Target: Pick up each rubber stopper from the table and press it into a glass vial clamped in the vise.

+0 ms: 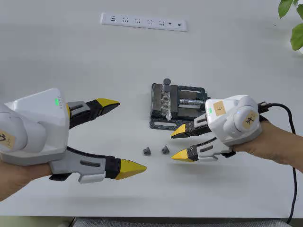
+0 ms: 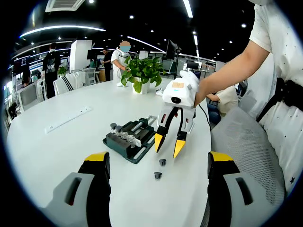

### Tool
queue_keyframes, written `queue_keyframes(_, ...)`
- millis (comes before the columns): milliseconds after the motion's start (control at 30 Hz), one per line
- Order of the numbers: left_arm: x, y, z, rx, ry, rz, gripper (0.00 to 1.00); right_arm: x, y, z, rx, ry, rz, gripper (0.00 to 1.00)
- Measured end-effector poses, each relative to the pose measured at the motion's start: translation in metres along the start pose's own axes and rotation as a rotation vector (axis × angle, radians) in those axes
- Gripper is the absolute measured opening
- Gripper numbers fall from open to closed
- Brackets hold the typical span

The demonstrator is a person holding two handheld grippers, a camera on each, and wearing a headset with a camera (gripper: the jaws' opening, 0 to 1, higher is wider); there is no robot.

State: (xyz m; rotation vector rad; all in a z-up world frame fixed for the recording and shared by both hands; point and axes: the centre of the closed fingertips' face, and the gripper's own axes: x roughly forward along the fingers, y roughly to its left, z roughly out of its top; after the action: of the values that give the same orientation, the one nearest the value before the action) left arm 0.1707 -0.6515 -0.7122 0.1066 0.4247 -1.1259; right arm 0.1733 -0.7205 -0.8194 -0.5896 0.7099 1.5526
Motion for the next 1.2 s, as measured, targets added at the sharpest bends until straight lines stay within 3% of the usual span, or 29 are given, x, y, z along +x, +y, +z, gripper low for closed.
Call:
queue_keyframes(767, 0.001, 0.004, -0.001, -0.018, 0.000, 0.010, 0.83, 0.014, 0.000, -0.005, -0.060, 0.050, 0.094, 0.13)
queue_keyframes(1200, 0.004, 0.004, -0.001, -0.021, 0.000, 0.006, 0.82, 0.014, -0.003, -0.010, -0.062, 0.064, 0.083, 0.09)
